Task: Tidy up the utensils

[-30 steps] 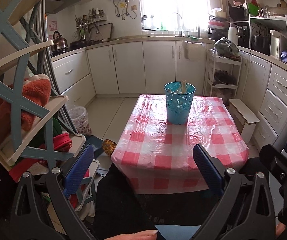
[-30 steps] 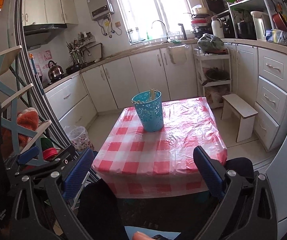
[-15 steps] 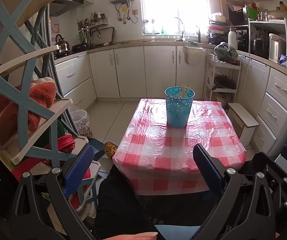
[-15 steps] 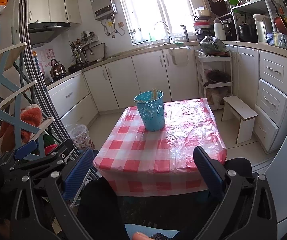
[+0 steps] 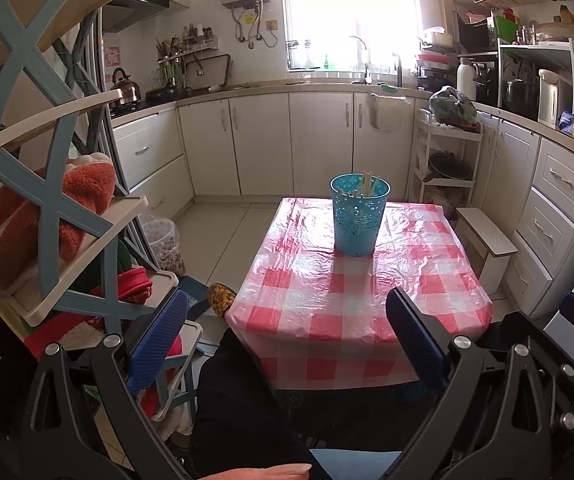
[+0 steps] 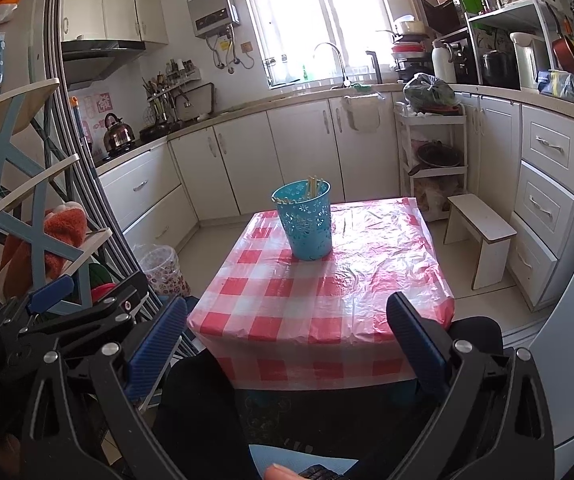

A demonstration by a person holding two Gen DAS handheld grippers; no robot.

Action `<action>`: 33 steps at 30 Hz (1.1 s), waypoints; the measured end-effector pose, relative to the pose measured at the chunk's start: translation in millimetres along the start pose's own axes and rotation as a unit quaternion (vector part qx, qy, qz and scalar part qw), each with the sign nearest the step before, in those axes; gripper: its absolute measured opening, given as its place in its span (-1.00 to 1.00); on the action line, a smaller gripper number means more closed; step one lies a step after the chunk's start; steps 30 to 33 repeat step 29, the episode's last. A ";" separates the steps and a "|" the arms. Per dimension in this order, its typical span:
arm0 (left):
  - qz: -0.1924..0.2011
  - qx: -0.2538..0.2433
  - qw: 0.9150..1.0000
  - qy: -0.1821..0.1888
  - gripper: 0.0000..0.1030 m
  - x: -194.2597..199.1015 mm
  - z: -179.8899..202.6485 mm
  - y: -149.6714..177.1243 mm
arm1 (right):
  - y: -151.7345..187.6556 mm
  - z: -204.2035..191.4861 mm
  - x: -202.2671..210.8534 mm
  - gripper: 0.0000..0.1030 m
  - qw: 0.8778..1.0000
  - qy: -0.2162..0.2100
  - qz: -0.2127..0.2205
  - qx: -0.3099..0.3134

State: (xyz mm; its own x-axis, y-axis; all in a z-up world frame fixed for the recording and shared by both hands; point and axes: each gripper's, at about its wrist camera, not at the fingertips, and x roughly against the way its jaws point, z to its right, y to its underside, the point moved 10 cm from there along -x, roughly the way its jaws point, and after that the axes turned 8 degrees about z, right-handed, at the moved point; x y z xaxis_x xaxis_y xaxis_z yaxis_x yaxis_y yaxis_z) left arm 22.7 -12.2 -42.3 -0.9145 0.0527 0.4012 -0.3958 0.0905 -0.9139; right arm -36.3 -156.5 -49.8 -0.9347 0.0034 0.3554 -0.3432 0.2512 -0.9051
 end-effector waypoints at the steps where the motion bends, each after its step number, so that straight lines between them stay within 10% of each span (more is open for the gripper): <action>1: 0.000 0.001 1.000 0.000 0.85 0.0 -0.4 0.0 | 0.3 -0.3 0.2 0.86 1.000 0.000 0.000 0.000; 33: 0.009 0.016 1.000 0.006 0.85 4.6 -3.8 5.1 | -2.6 -2.4 9.3 0.86 1.000 0.008 0.021 0.011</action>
